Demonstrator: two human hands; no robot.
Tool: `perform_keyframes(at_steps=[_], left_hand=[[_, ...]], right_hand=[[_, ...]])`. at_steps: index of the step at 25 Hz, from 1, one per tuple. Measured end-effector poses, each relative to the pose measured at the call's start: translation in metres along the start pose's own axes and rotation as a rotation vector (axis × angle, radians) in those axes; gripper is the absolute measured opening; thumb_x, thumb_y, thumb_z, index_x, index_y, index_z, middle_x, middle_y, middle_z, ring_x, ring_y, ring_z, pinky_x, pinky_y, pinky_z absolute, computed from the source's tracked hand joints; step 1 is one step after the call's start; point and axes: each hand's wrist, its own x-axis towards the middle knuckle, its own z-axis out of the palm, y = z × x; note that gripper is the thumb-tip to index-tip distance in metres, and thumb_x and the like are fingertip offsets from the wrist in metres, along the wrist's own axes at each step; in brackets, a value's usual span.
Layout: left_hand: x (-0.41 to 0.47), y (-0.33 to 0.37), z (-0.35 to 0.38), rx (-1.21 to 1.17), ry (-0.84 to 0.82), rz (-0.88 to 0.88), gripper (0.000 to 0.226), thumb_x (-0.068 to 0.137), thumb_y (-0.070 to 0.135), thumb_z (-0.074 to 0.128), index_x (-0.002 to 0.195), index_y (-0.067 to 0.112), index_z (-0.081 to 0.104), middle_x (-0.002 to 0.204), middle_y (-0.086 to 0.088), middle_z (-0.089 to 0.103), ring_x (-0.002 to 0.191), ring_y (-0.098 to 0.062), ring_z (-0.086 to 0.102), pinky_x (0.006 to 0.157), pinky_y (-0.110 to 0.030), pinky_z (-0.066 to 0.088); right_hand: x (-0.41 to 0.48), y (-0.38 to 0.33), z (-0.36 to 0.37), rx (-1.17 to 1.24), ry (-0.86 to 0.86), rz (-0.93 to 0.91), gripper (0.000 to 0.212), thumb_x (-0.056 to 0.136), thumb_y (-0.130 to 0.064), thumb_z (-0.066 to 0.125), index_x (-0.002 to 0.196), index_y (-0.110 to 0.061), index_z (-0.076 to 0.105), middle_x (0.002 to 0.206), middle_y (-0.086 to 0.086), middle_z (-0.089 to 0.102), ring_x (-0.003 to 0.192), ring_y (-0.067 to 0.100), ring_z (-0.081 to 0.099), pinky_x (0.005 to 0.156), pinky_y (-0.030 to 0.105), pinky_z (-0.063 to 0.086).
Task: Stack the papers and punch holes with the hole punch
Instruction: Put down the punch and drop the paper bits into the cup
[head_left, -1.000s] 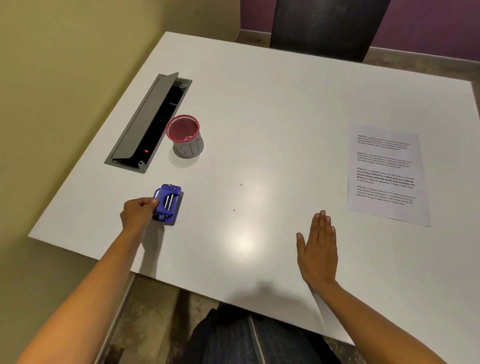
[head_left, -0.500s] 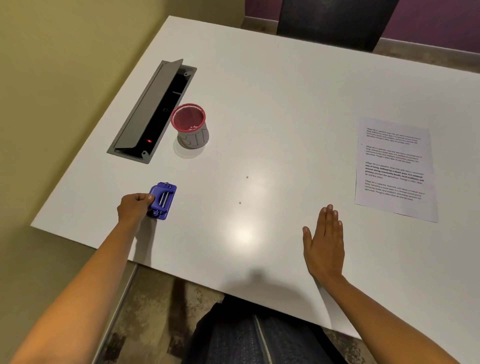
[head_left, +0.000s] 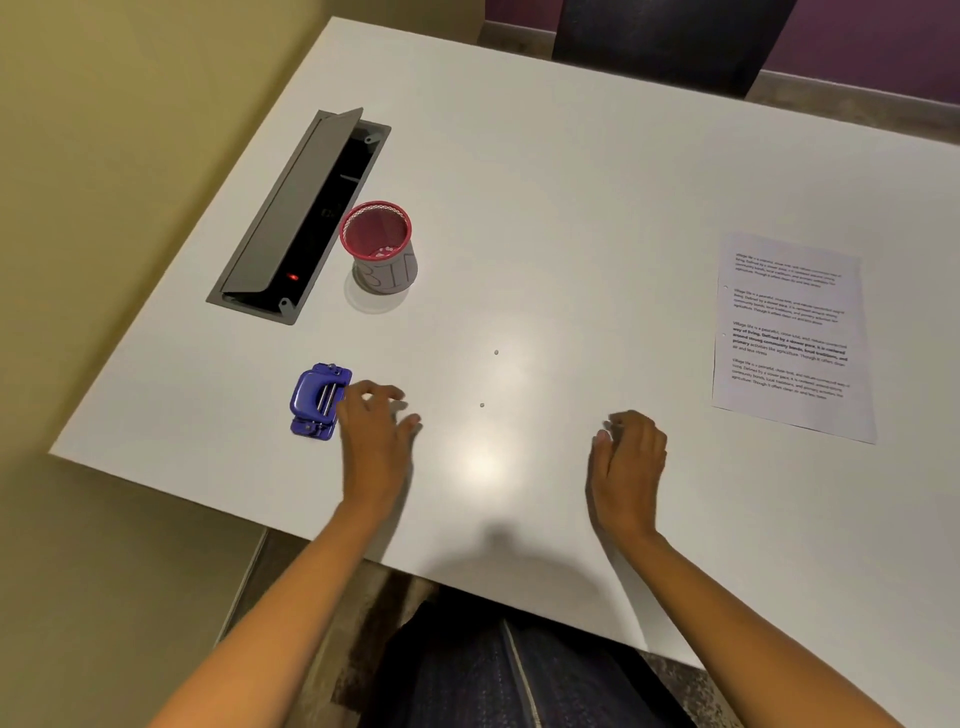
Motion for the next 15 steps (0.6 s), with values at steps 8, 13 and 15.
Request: perform_keyframes(at_steps=[8, 13, 15], left_hand=[[0.012, 0.030, 0.065, -0.123, -0.135, -0.110, 0.023, 0.077, 0.000, 0.071, 0.096, 0.011, 0.064, 0.108, 0.004, 0.046, 0.108, -0.017, 0.044, 0.086, -0.023, 0.041], [0.012, 0.033, 0.081, -0.039, -0.150, -0.122, 0.026, 0.073, 0.006, 0.077, 0.094, 0.015, 0.065, 0.109, 0.000, 0.053, 0.106, -0.020, 0.046, 0.088, -0.033, 0.045], [0.012, 0.034, 0.083, -0.026, -0.127, -0.113, 0.022, 0.074, 0.005, 0.076, 0.090, 0.014, 0.064, 0.105, 0.001, 0.054, 0.103, -0.020, 0.047, 0.085, -0.032, 0.045]], right_hand=[[0.041, -0.071, 0.037, 0.200, -0.122, -0.115, 0.009, 0.091, -0.003, 0.054, 0.096, -0.008, 0.059, 0.099, 0.003, 0.058, 0.094, 0.016, 0.048, 0.082, 0.024, 0.042], [0.064, -0.082, 0.051, 0.143, -0.212, -0.174, 0.010, 0.090, -0.001, 0.056, 0.095, -0.003, 0.064, 0.098, 0.010, 0.062, 0.093, 0.022, 0.054, 0.075, 0.018, 0.037], [0.069, -0.084, 0.055, 0.139, -0.225, -0.164, 0.011, 0.090, -0.001, 0.055, 0.095, -0.002, 0.064, 0.097, 0.011, 0.062, 0.092, 0.024, 0.056, 0.075, 0.025, 0.042]])
